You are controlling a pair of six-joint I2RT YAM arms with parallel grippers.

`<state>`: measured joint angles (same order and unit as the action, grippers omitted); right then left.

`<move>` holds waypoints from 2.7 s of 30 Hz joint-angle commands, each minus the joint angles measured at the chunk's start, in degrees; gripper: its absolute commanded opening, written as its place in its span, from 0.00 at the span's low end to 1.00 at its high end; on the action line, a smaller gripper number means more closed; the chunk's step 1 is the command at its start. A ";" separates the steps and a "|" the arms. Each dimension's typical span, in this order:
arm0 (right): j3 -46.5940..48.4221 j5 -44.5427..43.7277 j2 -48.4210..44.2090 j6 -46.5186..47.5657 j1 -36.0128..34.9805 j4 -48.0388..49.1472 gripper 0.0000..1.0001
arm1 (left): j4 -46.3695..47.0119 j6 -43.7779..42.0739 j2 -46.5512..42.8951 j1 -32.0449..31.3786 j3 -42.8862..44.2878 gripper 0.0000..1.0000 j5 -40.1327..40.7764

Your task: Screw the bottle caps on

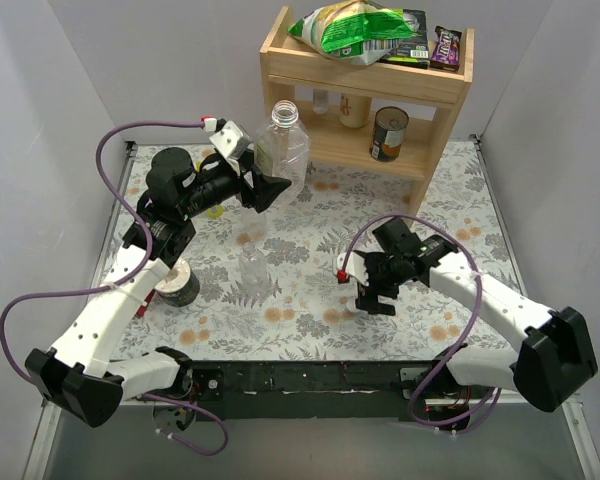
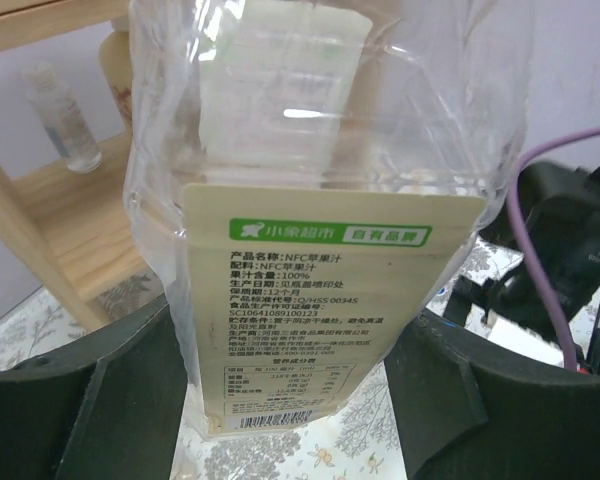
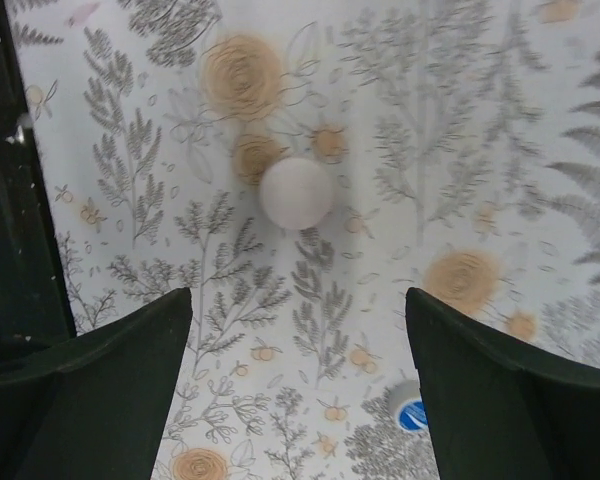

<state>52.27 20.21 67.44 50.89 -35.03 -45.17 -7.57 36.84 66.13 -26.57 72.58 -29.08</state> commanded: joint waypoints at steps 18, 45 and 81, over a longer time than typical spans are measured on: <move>-8.50 0.89 11.22 6.85 -7.69 13.61 0.80 | -2.10 -0.19 -3.81 4.68 -2.00 0.00 -1.15; -9.56 -1.40 14.65 5.18 -7.69 18.62 0.61 | -0.51 1.48 -3.73 5.47 -4.37 0.00 -2.47; 27.60 3.00 -3.97 -8.16 -5.49 -19.86 0.27 | -2.45 -4.58 5.41 -1.11 -3.65 0.00 -22.77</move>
<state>70.24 20.64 67.57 51.75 -40.51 -53.21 -9.69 35.55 71.05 -23.05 69.73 -46.37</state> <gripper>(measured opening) 0.488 0.648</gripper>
